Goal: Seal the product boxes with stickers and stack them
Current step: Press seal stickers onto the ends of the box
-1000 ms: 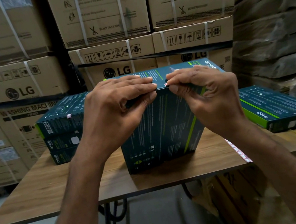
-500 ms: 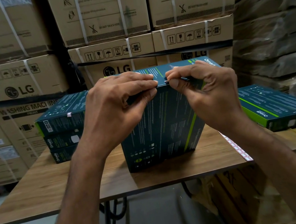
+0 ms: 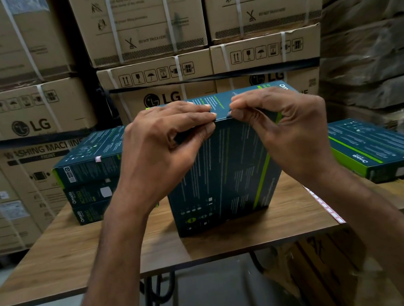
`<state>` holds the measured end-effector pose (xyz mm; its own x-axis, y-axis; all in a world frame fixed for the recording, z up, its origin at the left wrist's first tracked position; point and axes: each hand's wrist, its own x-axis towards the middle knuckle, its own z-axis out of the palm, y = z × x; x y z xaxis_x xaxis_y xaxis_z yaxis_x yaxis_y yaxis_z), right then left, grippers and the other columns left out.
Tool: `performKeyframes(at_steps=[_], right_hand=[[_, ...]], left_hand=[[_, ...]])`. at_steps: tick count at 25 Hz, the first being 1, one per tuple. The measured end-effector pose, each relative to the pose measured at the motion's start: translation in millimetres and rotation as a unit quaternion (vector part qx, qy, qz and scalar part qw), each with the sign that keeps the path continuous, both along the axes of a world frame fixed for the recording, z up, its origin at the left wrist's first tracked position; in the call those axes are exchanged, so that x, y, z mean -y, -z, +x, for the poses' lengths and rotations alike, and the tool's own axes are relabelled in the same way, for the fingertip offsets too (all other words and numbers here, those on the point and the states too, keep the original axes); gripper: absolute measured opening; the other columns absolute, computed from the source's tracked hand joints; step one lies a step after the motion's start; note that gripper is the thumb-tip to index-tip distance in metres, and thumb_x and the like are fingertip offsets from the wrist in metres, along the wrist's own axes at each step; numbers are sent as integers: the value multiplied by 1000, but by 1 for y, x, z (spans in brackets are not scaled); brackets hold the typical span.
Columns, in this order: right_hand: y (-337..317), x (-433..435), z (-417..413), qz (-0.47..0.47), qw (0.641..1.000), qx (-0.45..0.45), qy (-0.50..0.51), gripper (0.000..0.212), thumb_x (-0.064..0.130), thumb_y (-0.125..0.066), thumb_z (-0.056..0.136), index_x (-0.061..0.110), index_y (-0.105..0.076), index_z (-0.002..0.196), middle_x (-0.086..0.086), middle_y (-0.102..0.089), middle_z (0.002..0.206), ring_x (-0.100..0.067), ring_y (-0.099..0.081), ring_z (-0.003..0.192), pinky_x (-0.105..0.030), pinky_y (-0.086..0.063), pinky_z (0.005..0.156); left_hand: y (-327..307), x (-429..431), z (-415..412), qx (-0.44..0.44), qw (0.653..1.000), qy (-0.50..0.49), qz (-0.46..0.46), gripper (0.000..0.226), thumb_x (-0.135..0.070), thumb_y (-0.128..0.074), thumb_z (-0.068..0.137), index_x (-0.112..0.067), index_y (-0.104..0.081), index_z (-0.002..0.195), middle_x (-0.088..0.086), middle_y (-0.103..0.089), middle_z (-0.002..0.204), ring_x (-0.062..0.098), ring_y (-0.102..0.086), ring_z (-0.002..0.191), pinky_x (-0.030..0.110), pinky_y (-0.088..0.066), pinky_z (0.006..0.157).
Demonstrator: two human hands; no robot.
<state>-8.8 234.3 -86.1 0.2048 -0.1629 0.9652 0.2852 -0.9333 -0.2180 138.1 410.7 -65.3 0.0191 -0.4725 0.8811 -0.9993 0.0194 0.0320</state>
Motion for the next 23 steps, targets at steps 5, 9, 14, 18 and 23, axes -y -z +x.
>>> performKeyframes(at_steps=[5,9,14,18,23], right_hand=[[5,3,0,-45,999,-6,16,14,20,-74,98,10,-80,105,-1,-78,109,-14,-73,107,-46,-58,93],[8,2,2,-75,996,4,40,13,18,-73,99,8,-79,103,-2,-78,107,-17,-73,103,-48,-58,89],[6,-2,6,-28,998,37,51,13,19,-72,99,9,-78,105,1,-76,105,-12,-72,99,-35,-59,85],[10,1,7,-67,995,30,67,13,19,-73,99,9,-80,104,-3,-77,105,-18,-73,101,-43,-58,86],[12,3,5,-94,993,26,67,11,18,-74,99,10,-81,101,-1,-77,106,-19,-72,100,-44,-57,86]], left_hand=[[-1,-1,-1,-1,1000,5,0,19,-31,-77,96,-23,-81,113,-9,-76,121,2,-68,118,44,-57,98],[0,0,0,-3,1000,5,0,21,-31,-77,97,-22,-80,115,-8,-76,121,3,-68,118,44,-56,100],[0,0,1,-5,1000,3,-1,21,-30,-78,96,-21,-80,115,-8,-76,120,3,-69,117,45,-56,100],[0,-1,-1,-9,1000,5,-1,22,-32,-77,96,-21,-80,115,-7,-76,120,2,-68,117,44,-56,100],[-1,-1,-1,-7,1000,4,3,22,-32,-76,96,-21,-80,115,-7,-76,121,2,-68,118,43,-56,100]])
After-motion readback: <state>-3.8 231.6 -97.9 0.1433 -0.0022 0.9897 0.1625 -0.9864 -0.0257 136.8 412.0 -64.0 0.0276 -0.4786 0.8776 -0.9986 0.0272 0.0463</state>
